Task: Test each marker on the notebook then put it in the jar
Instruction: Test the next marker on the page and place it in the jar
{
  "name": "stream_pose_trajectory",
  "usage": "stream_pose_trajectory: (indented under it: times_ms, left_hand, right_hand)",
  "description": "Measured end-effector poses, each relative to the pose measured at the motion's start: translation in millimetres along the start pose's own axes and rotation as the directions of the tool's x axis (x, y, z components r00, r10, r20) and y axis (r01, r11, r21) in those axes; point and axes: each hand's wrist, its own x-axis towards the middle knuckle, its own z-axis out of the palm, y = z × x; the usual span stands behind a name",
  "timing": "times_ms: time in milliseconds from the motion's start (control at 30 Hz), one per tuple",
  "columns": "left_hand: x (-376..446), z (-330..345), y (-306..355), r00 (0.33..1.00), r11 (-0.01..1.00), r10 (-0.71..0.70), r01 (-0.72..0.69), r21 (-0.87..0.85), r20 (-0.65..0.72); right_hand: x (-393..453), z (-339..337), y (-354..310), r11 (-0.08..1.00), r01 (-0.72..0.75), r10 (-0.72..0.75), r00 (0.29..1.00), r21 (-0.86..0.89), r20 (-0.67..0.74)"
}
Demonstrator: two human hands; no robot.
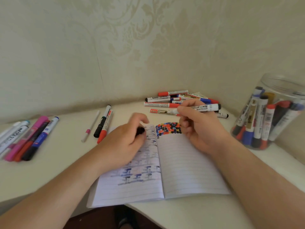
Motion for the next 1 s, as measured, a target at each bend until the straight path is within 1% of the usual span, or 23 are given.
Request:
stream_pose_trajectory:
  times_ms: [33, 100, 167, 267, 433, 567, 667, 700, 767, 867, 900, 1000]
  left_hand:
    - [1, 0, -2, 0.999, 0.997, -0.040, 0.038, -0.061, -0.035]
    - [2, 0, -5, 0.995, 0.989, -0.076, 0.067, -0.129, -0.069]
    - [3, 1, -6, 0.994, 0.984, -0.088, 0.076, -0.162, -0.070]
    - [3, 1, -6, 0.992, 0.979, -0.094, 0.077, -0.187, -0.081]
    - [1, -1, -3, 0.993, 0.983, -0.088, 0.074, -0.169, -0.082]
    - [-1, -2, 0, 0.994, 0.986, -0.076, 0.063, -0.151, -0.077]
    - [-3, -2, 2, 0.990, 0.992, -0.079, 0.066, -0.109, -0.121]
    - [-3, -2, 2, 0.988, 0.992, -0.077, 0.063, -0.107, -0.134]
    - [-4, -2, 3, 0.988, 0.992, -0.066, 0.050, -0.115, -0.139]
    - [-6, -1, 4, 0.988, 0.995, -0.040, 0.025, -0.100, -0.147]
    - [-7, 0, 5, 0.988, 0.995, -0.030, 0.015, -0.095, -0.155]
    - [-7, 1, 7, 0.985, 0.997, -0.005, -0.009, -0.080, -0.174]
  right_hand:
    - [-2, 2, 0, 0.999, -0.042, 0.041, 0.998, 0.019, 0.051]
    - [-6, 5, 0, 0.994, -0.108, 0.106, 0.982, 0.006, 0.156]
    - [-8, 8, 1, 0.992, -0.100, 0.113, 0.975, -0.076, 0.192]
    - [-10, 10, 3, 0.985, -0.061, 0.088, 0.982, -0.161, 0.167]
    - [-9, 10, 3, 0.986, -0.054, 0.077, 0.987, -0.161, 0.142]
    - [-9, 12, 6, 0.975, -0.020, 0.053, 0.988, -0.222, 0.144]
    - [-9, 13, 12, 0.929, 0.080, -0.010, 0.981, -0.361, 0.193]
    - [-9, 13, 13, 0.917, 0.116, -0.039, 0.978, -0.381, 0.205]
    - [-7, 14, 13, 0.922, 0.150, -0.091, 0.980, -0.358, 0.177]
    - [-3, 16, 12, 0.945, 0.175, -0.157, 0.984, -0.274, 0.087]
    - [-2, 16, 14, 0.943, 0.189, -0.177, 0.982, -0.273, 0.069]
    - [-1, 20, 22, 0.914, 0.213, -0.210, 0.977, -0.345, 0.047]
